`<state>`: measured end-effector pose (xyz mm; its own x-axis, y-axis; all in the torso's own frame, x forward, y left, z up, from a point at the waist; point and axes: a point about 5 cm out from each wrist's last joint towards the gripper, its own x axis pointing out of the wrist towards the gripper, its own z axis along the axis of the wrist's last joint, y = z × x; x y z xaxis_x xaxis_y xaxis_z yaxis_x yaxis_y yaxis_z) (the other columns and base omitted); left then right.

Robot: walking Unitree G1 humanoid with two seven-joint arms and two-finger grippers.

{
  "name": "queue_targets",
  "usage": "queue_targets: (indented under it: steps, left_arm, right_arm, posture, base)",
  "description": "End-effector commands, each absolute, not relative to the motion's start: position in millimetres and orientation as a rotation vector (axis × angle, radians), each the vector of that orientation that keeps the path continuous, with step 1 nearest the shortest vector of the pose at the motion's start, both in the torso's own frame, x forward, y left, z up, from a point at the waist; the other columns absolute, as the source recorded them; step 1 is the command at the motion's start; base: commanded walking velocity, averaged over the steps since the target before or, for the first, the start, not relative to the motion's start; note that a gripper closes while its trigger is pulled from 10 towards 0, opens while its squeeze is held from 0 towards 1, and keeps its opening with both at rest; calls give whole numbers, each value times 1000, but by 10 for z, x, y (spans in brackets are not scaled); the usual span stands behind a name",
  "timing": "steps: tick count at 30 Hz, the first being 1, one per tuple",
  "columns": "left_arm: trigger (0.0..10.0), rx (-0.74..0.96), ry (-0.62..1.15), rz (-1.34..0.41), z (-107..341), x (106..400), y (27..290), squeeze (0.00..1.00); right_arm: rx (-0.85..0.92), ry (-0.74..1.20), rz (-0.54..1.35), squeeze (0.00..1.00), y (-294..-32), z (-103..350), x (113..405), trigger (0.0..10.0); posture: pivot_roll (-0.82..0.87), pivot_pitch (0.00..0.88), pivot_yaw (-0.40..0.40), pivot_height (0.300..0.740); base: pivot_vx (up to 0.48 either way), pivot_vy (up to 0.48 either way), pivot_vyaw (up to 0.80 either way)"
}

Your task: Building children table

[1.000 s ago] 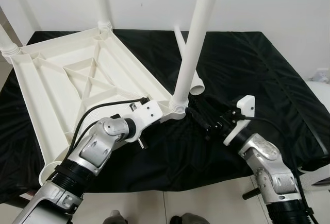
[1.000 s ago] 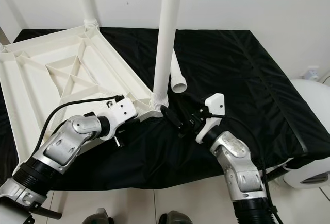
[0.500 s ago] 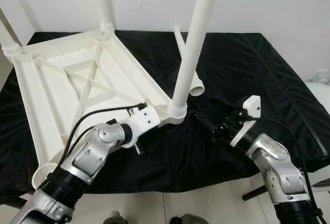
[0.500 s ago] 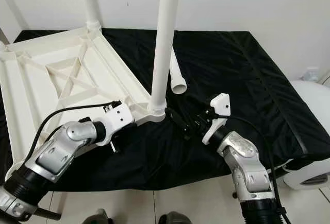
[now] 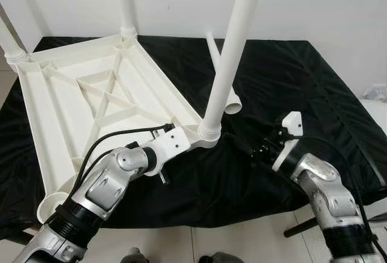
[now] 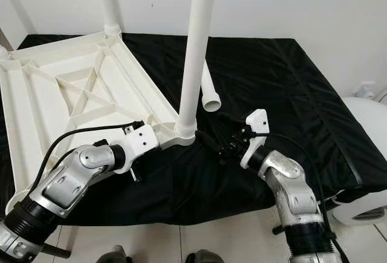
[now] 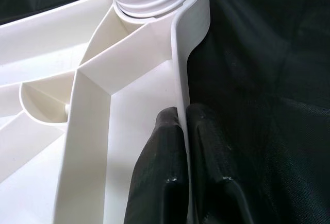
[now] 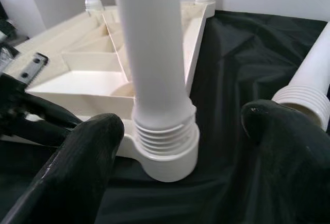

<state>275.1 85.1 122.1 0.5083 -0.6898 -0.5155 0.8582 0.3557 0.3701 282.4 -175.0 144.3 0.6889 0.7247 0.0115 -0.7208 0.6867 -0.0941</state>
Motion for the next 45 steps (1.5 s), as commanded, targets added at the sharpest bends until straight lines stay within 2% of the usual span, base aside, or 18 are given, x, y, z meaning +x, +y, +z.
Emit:
queue_targets:
  steps: [1,28,45]
  left_arm:
    - [10000,684,348,-1075,1110,2666,812,0]
    - [10000,689,312,-1078,1222,2684,714,0]
    - [10000,690,305,-1079,1268,2698,684,0]
  right_arm:
    - [-114,-39,818,0,-1766,1418,2833,10000]
    - [-151,-55,913,0,-1520,1394,3252,10000]
    - [-106,-80,931,0,-1332,1391,3368,10000]
  posture:
    - [5,0,-57,740]
    - [45,0,-76,740]
    - [60,29,-76,740]
  base:
    - [0,0,0]
    - [0,0,0]
    - [0,0,0]
